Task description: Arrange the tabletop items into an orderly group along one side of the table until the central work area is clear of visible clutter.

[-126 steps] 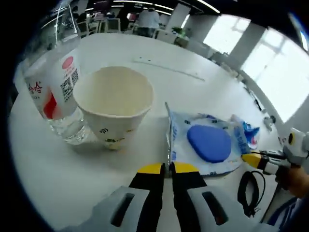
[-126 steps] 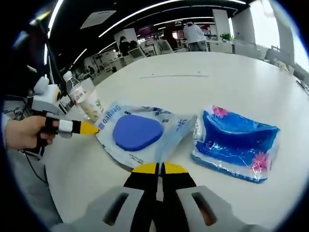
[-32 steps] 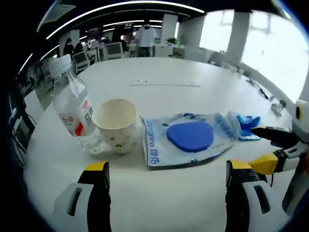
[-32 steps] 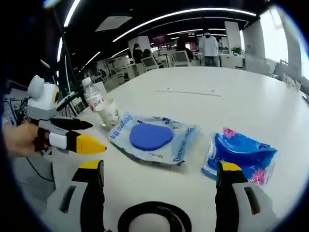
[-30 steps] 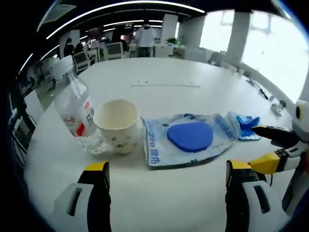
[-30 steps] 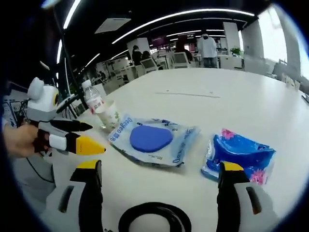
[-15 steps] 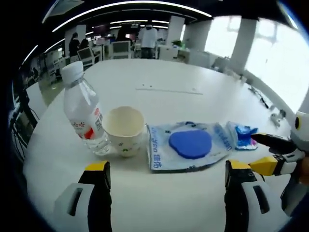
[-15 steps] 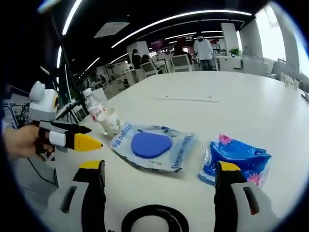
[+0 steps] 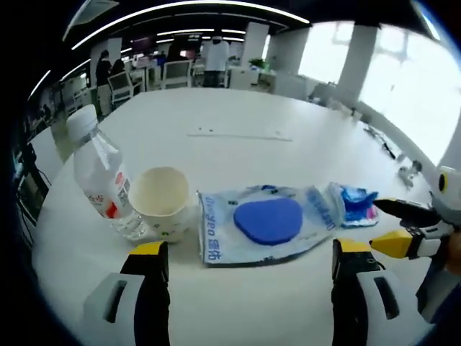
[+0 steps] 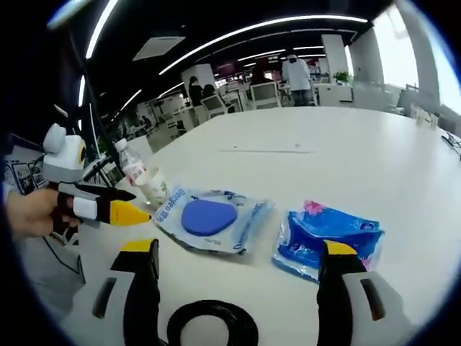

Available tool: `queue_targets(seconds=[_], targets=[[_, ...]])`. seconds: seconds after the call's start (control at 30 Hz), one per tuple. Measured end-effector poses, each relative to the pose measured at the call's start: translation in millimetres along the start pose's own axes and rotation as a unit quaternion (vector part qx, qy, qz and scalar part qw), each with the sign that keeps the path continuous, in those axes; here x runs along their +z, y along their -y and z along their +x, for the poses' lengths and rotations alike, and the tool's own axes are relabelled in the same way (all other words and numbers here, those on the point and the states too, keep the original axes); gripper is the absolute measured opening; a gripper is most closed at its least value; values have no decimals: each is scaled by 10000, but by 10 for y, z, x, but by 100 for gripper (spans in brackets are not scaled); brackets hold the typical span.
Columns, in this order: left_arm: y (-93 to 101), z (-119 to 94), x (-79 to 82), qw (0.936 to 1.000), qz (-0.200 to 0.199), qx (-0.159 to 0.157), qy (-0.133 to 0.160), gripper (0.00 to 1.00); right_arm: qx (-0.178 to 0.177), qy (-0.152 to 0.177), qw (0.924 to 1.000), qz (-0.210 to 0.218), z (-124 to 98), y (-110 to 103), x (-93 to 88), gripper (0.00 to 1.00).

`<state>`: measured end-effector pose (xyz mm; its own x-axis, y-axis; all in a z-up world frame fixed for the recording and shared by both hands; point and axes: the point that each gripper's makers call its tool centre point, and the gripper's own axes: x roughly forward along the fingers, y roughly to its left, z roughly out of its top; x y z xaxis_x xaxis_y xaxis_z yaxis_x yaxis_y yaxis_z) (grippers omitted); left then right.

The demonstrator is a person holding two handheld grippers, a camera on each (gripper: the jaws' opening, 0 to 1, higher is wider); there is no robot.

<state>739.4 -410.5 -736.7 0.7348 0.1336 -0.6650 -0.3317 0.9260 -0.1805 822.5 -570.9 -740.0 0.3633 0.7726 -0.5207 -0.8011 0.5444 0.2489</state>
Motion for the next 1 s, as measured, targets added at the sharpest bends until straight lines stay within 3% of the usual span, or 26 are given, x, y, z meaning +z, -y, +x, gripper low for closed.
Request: queue_targets(seconds=[0.63, 1.0], targets=[[700, 275, 105, 9981, 291, -536, -61, 87, -514, 83, 9981, 327, -339, 612, -47, 86], [871, 404, 119, 9964, 281, -795, -116, 83, -663, 90, 9966, 479, -372, 788, -69, 82]])
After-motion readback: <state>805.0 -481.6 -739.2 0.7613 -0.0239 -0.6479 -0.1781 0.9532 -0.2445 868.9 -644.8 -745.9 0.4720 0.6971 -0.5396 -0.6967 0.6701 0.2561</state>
